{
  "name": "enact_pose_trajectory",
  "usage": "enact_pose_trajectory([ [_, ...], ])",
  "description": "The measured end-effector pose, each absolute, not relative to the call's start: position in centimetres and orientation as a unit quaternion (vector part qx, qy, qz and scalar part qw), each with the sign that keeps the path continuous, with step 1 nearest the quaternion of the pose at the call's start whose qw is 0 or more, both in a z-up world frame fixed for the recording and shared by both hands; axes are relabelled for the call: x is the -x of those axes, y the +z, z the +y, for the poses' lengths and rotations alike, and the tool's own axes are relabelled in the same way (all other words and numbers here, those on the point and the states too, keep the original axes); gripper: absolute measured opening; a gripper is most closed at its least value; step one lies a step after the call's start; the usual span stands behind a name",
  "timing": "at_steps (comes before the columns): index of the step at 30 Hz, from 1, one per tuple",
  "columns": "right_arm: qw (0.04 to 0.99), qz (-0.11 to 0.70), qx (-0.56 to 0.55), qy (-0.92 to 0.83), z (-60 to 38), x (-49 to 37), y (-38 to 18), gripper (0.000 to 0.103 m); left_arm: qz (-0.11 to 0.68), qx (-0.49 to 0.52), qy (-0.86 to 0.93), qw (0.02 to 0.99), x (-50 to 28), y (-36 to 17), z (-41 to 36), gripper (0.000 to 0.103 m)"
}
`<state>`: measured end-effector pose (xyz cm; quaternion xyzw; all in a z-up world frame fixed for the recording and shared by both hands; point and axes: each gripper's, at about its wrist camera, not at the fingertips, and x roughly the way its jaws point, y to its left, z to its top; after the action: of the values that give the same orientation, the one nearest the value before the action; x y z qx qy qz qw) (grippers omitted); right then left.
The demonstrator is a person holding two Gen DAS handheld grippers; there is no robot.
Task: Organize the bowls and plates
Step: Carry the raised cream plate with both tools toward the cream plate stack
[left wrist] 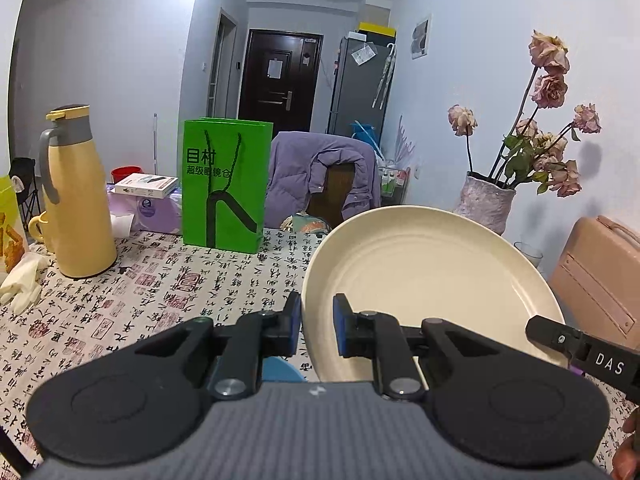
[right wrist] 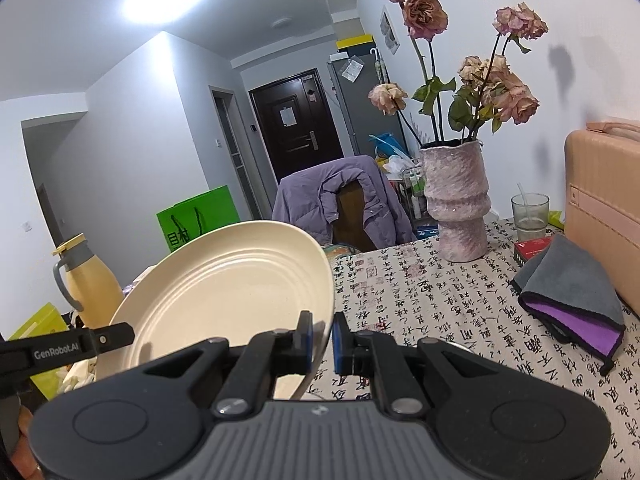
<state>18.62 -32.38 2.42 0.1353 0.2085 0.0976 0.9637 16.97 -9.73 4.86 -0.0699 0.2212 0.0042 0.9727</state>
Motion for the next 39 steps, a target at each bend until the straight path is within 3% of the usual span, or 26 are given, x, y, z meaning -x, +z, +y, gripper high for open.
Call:
enact_pose_trajectory([
  [39, 0.962, 0.211, -0.126, 0.117, -28.4, -11.8, 0.0, 0.01, 0.203, 0.104, -0.007, 0.974, -9.2, 2.3, -4.7, 0.017],
])
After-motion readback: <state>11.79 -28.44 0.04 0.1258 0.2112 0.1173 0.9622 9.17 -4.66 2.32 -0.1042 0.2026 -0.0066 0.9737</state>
